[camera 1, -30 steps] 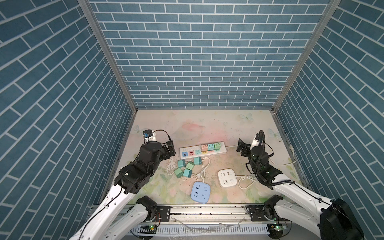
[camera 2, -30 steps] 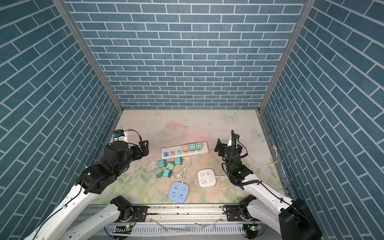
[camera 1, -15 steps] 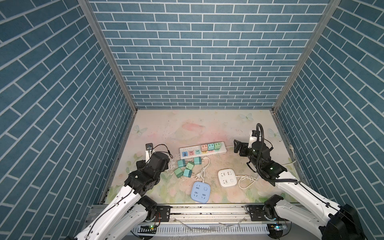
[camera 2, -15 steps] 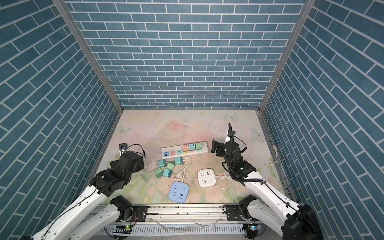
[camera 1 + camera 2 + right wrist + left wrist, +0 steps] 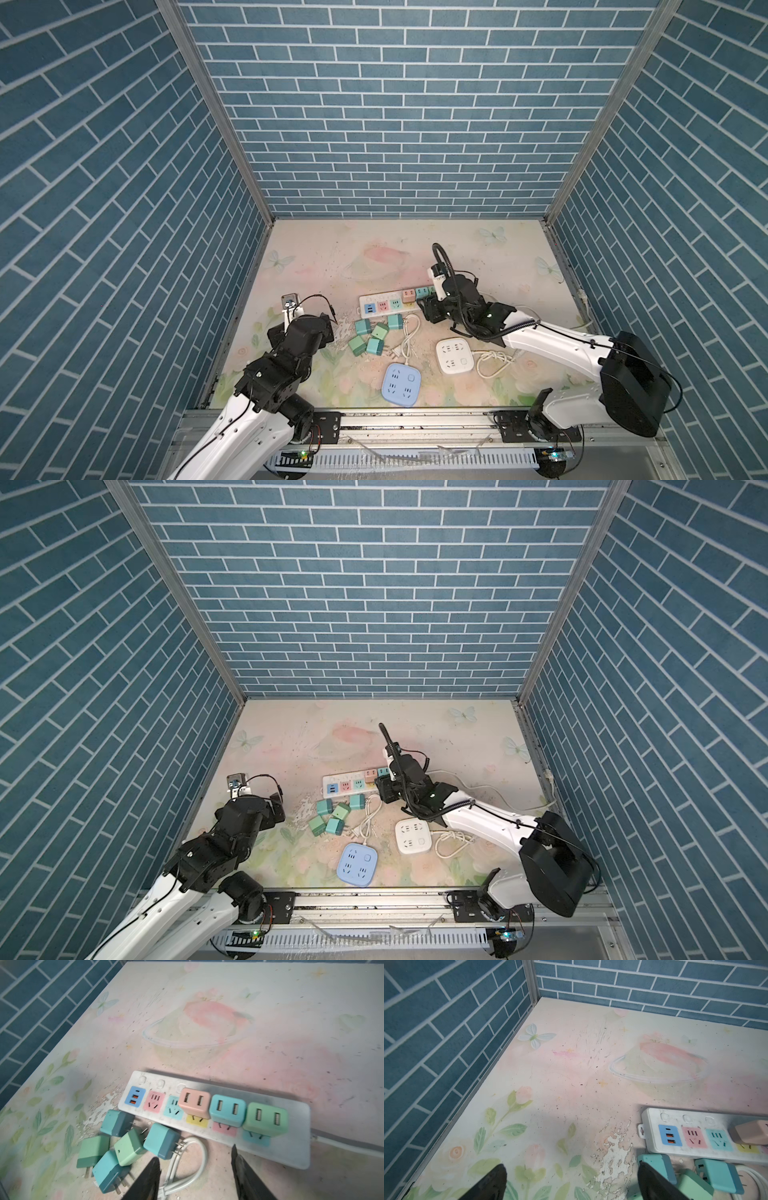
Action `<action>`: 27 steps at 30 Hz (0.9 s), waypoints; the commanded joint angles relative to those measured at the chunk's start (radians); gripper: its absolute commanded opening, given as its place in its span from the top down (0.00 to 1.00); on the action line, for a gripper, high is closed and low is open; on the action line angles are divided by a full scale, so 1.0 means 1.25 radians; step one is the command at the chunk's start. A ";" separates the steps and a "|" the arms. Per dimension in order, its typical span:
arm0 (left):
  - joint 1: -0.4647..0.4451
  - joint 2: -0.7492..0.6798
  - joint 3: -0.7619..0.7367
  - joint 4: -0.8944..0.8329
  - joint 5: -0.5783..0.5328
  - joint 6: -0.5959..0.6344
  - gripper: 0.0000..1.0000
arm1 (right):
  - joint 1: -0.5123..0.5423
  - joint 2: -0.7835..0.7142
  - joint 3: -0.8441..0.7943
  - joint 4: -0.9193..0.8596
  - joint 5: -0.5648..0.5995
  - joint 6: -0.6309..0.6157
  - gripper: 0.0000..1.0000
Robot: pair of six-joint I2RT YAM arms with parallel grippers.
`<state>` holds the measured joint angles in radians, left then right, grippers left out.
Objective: Insert the plug
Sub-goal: 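Move the right gripper over the teal adapter pile while the left arm draws back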
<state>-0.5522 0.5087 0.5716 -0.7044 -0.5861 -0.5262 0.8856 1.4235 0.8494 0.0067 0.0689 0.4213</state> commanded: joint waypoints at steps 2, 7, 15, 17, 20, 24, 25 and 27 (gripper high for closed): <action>0.001 -0.001 -0.010 -0.020 -0.012 -0.008 0.00 | 0.041 0.054 0.039 -0.030 -0.018 -0.019 0.44; 0.001 0.015 -0.001 -0.033 -0.027 -0.020 0.00 | 0.104 0.077 0.047 -0.009 -0.050 -0.043 0.45; 0.001 0.014 -0.002 -0.035 -0.025 -0.020 0.00 | 0.168 0.125 0.056 0.031 -0.158 -0.127 0.44; 0.001 0.014 -0.002 -0.035 -0.026 -0.022 0.00 | 0.178 0.144 0.062 0.041 -0.179 -0.138 0.43; 0.001 0.014 -0.002 -0.035 -0.026 -0.022 0.00 | 0.193 0.176 0.081 0.040 -0.188 -0.150 0.43; 0.001 0.015 -0.002 -0.035 -0.027 -0.022 0.00 | 0.212 0.220 0.109 0.026 -0.183 -0.163 0.43; 0.001 0.016 -0.001 -0.036 -0.027 -0.022 0.00 | 0.215 0.227 0.113 0.024 -0.183 -0.166 0.43; 0.001 0.018 -0.001 -0.037 -0.029 -0.024 0.00 | 0.221 0.240 0.119 0.023 -0.183 -0.170 0.43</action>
<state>-0.5522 0.5274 0.5713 -0.7296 -0.6044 -0.5468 1.1484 1.7008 0.9722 0.0368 -0.1432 0.2527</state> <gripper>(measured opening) 0.995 0.566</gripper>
